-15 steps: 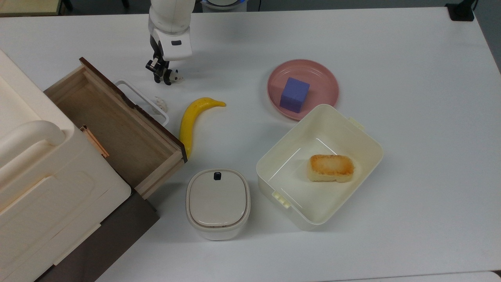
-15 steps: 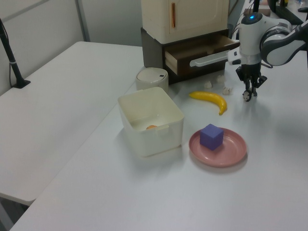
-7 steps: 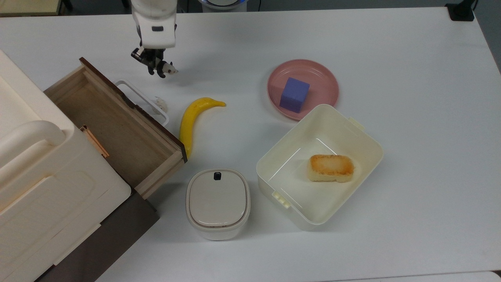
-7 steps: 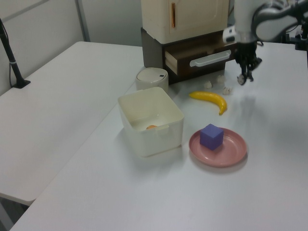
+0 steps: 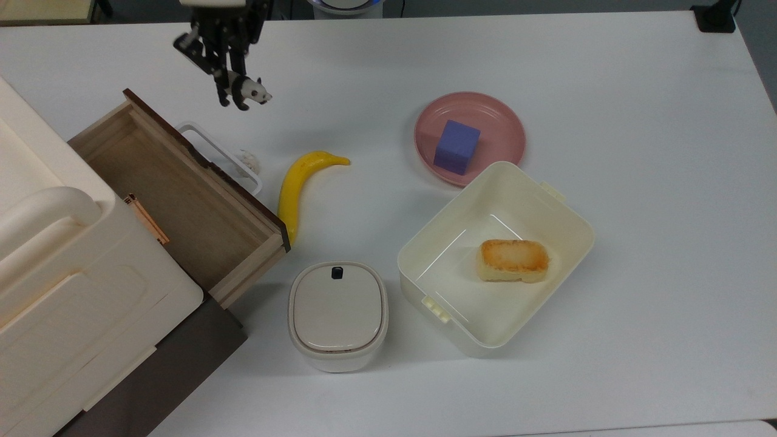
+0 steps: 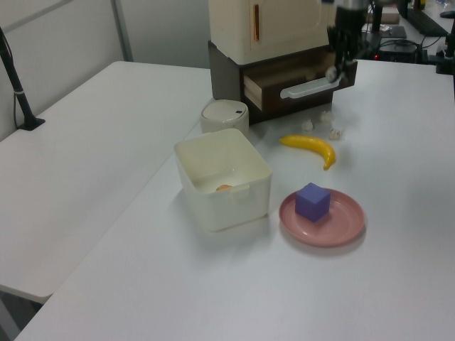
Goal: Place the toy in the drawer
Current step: 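Lift the panda toy and carry it over the open wooden drawer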
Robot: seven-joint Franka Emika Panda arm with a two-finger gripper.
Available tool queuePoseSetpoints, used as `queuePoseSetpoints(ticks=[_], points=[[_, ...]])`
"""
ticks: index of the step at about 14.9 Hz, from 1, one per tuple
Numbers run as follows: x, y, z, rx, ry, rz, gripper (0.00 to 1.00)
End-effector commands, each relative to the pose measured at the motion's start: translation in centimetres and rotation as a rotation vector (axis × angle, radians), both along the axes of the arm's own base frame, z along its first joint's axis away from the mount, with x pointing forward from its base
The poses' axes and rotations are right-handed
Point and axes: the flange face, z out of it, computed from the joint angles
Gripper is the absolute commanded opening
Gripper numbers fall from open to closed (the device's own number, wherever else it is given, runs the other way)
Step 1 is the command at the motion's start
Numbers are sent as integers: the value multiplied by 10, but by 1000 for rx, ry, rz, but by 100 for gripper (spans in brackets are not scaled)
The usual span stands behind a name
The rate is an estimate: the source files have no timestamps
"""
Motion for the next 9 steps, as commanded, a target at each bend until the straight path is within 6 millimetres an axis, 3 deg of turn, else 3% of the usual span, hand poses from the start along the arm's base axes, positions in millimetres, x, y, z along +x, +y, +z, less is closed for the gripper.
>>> queuePoseSetpoints(ticks=[1, 6, 9], points=[[16, -7, 36, 22, -57, -14, 4], [46, -47, 16, 21, -64, -83, 4], [64, -70, -14, 17, -70, -138, 4]])
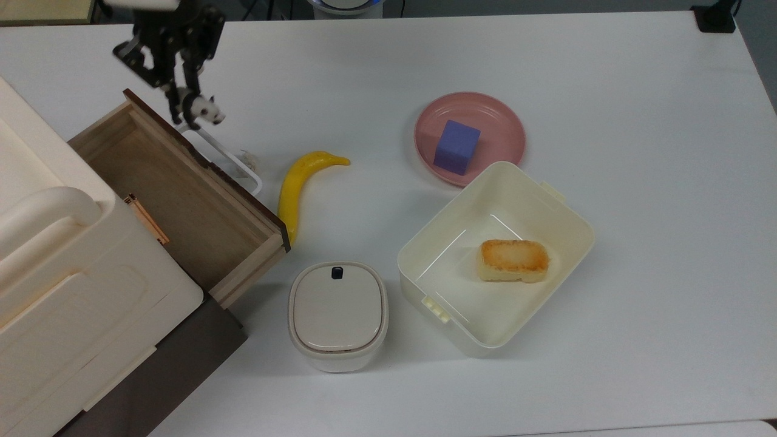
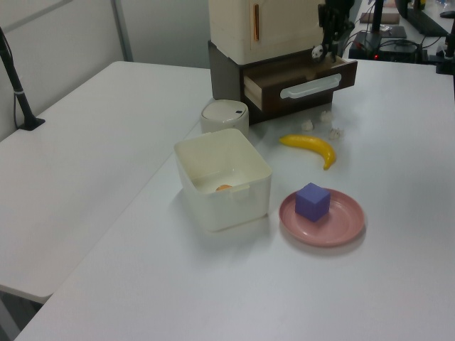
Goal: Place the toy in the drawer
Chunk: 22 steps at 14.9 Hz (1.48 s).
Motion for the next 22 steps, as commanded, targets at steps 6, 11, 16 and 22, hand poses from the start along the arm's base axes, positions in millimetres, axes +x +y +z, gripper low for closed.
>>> queuePoseSetpoints(ticks=[6, 11, 16, 22], points=[[45, -28, -56, 11, -31, -103, 4], [47, -34, -63, 12, -27, -130, 10], [42, -14, -22, 78, -97, -218, 100], [-1, 60, 17, 178, 71, -513, 100]])
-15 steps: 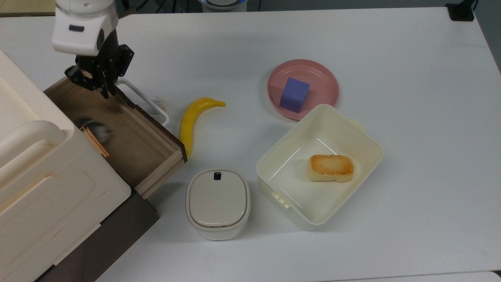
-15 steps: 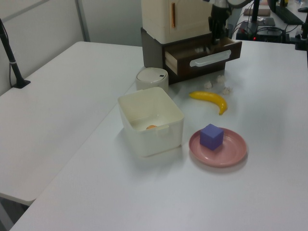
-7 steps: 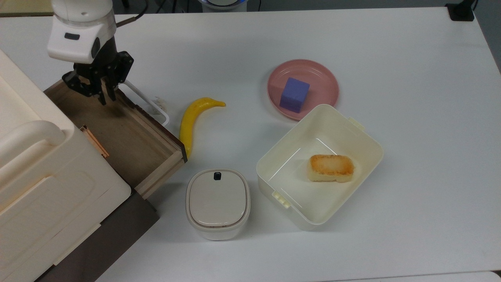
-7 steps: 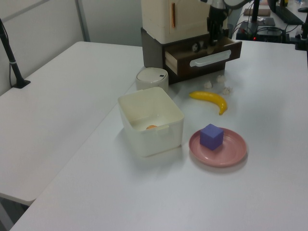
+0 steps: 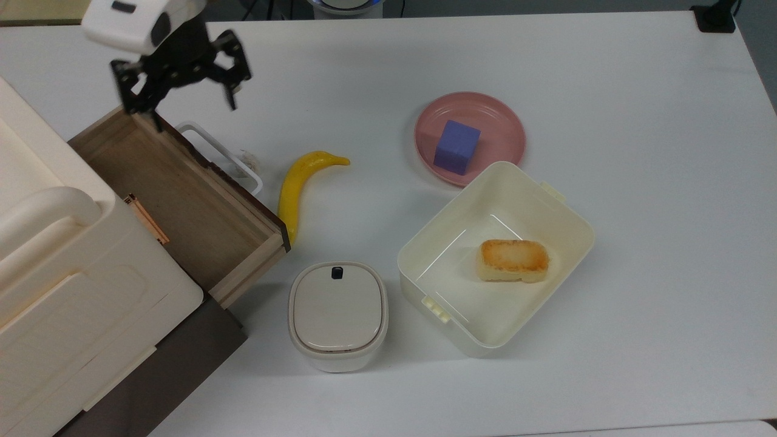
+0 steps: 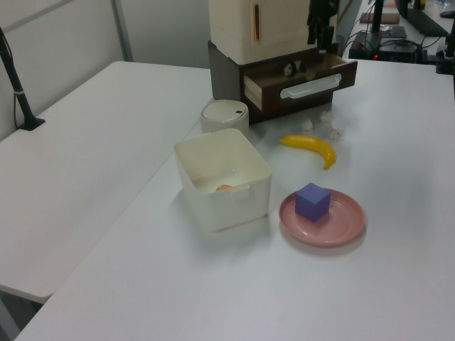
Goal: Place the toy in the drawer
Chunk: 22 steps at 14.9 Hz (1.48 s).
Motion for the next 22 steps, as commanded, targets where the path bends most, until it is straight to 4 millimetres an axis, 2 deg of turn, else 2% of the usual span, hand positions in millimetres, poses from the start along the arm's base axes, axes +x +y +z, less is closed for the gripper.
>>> queuePoseSetpoints(ticks=[1, 5, 9, 15, 18, 22], points=[[-35, 53, 27, 96, 104, -249, 100], [-48, 96, 29, 122, 163, -509, 100], [-53, 106, 30, 124, 155, -491, 100], [-42, 113, 24, 150, 92, -485, 100], [-43, 103, 27, 158, 82, -509, 100], [-44, 101, 30, 177, 80, -548, 100]])
